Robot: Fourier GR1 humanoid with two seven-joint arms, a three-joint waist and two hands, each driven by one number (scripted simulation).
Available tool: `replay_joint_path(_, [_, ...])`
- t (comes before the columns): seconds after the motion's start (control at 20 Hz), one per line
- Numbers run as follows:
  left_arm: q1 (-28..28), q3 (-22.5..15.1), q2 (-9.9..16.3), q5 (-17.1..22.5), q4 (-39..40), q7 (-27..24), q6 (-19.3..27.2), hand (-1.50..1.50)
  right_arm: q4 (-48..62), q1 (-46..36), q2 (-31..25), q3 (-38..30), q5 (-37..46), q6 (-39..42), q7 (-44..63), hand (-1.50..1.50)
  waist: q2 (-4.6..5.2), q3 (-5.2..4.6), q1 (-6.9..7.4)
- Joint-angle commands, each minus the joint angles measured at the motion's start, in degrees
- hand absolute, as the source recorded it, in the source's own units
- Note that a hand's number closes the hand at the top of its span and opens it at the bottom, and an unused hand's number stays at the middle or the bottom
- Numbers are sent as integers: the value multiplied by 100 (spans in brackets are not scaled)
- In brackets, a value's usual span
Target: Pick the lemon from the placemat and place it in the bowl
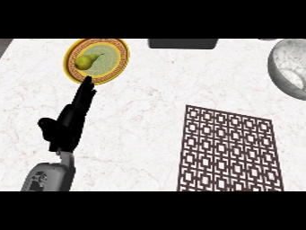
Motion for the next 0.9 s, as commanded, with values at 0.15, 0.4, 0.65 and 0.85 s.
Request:
replay_joint_path(0.15, [2,5,52,5,-113,70,-97,0,1478,-716,-106,563,1683,-398,-935,150,11,4,40])
replay_joint_path(0.4, [45,-200,-113,-173,-281,157,50,0,3316,-1267,365,769,2444,-1104,-1969,150,24,10,101])
replay_joint_path(0.65, [-99,8,-26,-60,234,-206,-119,0,4980,-1888,531,870,3103,-1724,-2756,150,67,13,154])
replay_joint_path(0.85, [-24,39,10,-22,137,-265,-176,0,6107,-2341,558,855,3387,-1918,-3251,150,82,16,195])
